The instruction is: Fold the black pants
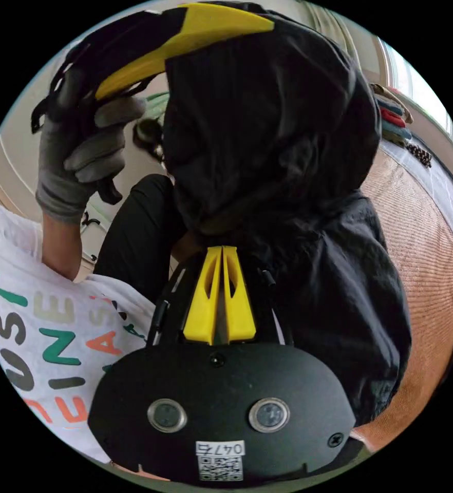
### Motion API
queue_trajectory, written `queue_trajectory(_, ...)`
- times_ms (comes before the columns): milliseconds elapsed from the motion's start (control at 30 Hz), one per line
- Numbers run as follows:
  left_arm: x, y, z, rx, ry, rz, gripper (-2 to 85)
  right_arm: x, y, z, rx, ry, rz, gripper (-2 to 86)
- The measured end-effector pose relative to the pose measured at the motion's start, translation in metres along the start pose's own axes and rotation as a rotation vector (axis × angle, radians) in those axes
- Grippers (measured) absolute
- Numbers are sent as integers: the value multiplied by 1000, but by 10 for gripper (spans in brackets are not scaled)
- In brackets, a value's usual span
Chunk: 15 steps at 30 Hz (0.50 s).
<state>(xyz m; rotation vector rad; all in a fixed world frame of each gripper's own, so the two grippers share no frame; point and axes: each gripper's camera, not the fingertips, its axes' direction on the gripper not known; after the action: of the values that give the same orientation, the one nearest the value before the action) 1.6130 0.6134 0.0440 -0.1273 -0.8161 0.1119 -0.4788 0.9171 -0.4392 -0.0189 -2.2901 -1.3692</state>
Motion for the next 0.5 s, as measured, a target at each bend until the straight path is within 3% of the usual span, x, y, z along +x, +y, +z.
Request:
queue_trajectory(200,163,-62,90,-326,-198,435,-6,36,100,-130,86,171,254,-9)
queue_trajectory(333,195,-75,111,-400,-212,451,15,56,164,-179,78,402,397,16)
queue_trajectory(500,231,-123,78,-365,-61,490,90,64,165,-141,-30,432,406,40)
